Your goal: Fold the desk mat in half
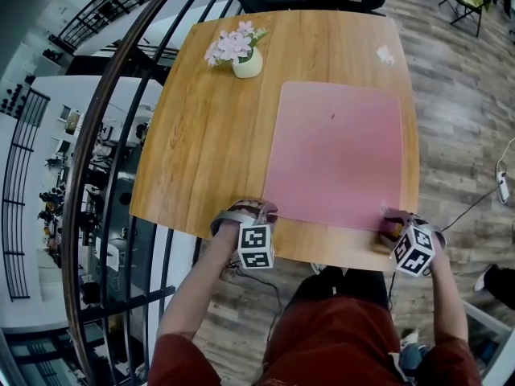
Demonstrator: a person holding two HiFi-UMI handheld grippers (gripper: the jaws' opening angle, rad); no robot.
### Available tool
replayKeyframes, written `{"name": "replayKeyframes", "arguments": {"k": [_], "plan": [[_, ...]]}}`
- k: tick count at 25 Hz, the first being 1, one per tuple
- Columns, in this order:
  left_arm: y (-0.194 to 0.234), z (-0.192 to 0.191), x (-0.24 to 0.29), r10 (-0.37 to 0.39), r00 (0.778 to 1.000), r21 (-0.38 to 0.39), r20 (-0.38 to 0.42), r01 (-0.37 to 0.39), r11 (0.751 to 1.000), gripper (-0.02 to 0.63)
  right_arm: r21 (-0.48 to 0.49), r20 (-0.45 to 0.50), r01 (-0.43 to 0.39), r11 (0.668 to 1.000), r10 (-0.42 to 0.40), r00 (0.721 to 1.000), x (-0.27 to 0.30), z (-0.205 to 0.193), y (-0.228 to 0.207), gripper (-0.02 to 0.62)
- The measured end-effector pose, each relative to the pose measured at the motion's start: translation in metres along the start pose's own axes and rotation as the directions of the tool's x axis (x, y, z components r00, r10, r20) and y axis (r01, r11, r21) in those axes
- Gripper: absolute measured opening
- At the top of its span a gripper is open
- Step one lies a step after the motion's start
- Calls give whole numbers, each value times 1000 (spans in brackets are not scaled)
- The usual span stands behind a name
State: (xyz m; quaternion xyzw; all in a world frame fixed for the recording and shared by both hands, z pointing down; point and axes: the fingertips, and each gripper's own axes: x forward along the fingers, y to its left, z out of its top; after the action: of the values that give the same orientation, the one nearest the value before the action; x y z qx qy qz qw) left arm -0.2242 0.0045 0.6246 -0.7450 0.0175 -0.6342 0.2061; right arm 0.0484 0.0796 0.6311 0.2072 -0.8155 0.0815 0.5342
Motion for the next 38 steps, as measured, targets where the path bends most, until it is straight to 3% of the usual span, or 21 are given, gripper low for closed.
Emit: {"name": "replayKeyframes", "arguments": {"k": [3,8,13,20,28,32,38], "plan": [[-6,1,2,5,1000,14,4,-5,1000,43,-35,-21,-20,999,19,1000,1,0,3,126],[-5,1,3,-8,1000,21,-16,8,1000,38,-61,-42,-12,998,10,999,0,-1,5,99],[-8,1,1,28,1000,7,-14,-27,1000,28,-92,-59,32,995,-38,998,0,-2,6,58],[-6,-2,-1,45,999,-16,-18,-45,999,21,-57,-36,57,997,-59,998,-6,2,3,49],[13,-2,-14,119,993,-77,23,-117,990,18,-50,-17,112,993,-113,994,-14,8,-5,46],[25,-3,-11,149,989,-52,5,-148,988,18,-49,-13,129,991,-129,992,-15,10,-9,44],[22,-4,-4,106,994,-49,-14,-106,993,18,-50,-21,118,992,-119,993,-12,10,-5,46]]}}
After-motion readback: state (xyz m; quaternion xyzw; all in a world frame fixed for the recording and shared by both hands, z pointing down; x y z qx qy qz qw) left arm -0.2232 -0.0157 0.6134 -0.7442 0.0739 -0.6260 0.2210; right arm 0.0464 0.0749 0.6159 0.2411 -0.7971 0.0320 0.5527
